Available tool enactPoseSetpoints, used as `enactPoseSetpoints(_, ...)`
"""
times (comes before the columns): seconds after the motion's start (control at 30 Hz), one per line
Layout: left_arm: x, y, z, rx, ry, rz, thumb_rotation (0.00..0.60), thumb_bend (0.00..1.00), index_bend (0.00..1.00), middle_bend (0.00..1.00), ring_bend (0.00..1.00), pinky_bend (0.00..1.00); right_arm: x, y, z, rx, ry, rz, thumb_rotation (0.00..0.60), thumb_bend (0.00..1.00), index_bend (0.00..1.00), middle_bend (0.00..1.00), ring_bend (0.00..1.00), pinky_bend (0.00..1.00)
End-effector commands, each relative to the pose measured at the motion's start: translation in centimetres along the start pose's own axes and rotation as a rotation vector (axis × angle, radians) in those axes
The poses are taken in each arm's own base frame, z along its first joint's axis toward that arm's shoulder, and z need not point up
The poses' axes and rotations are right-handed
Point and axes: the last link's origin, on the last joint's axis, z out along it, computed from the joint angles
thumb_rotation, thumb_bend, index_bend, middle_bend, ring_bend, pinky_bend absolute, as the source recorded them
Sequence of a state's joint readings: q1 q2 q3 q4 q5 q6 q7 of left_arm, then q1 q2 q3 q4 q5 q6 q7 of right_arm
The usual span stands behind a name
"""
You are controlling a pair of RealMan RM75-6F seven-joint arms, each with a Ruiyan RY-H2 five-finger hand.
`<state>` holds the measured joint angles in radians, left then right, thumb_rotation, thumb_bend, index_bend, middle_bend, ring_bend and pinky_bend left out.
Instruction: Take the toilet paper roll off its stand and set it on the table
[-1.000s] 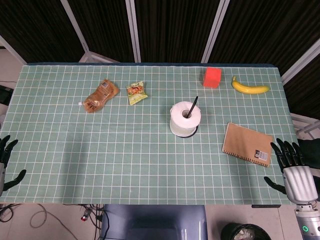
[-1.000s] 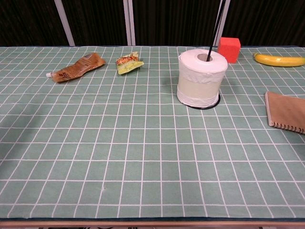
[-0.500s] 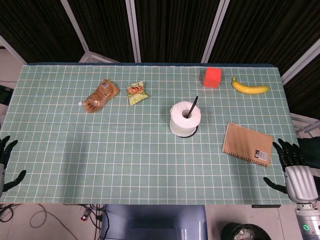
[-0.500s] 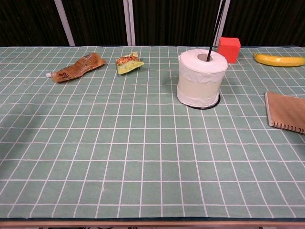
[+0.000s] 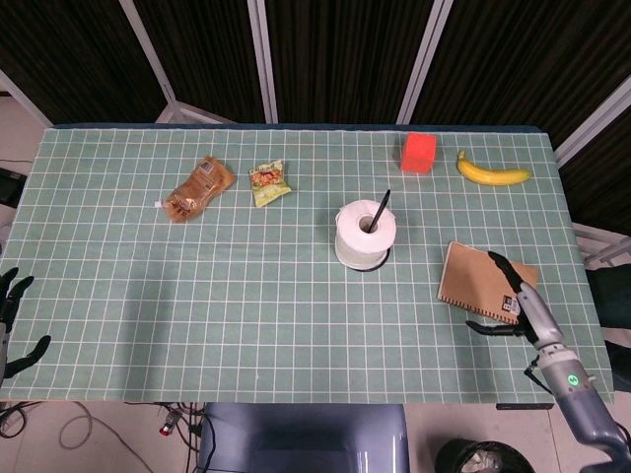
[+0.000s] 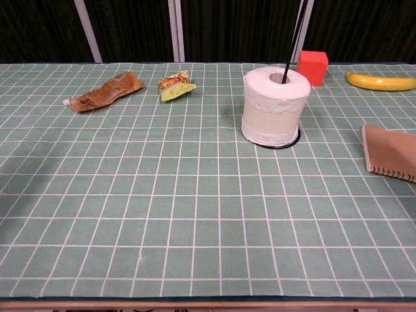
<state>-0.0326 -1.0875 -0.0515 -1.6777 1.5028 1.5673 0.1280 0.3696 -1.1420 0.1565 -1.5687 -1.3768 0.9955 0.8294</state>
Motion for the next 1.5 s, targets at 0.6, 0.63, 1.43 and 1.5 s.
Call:
enactPoseSetpoints(0.6,-0.2,-0.1,0.1,0.020,-0.013,0.011,0.600,0.22,0.12,0.00,0.00,0.03,-7.1,-1.3,12.1,-0.091,-0.092,0.203,0.600,0.00,0.00,0.00,0.00,0.00)
enactPoseSetpoints(0.63,-0.2,-0.1,0.1,0.020,-0.013,0.012,0.600,0.22,0.12,0.00,0.00,0.03,-7.4,-1.6,12.4,-0.086,-0.098,0.201,0.600,0.00,0.00,0.00,0.00,0.00)
enactPoseSetpoints(1.43,0.0,-0.8,0.2,0.047,-0.017,-0.002,0.600,0.22,0.12,0.00,0.00,0.03,-13.1,-3.7,17.2,-0.071,-0.098,0.242,0.600,0.00,0.00,0.00,0.00,0.00)
enactPoseSetpoints(1.5,0.0,-0.9,0.3,0.050,-0.017,-0.002,0.600,0.22,0.12,0.00,0.00,0.03,-13.4,-3.6,17.4,-0.075,-0.096,0.240,0.600,0.00,0.00,0.00,0.00,0.00)
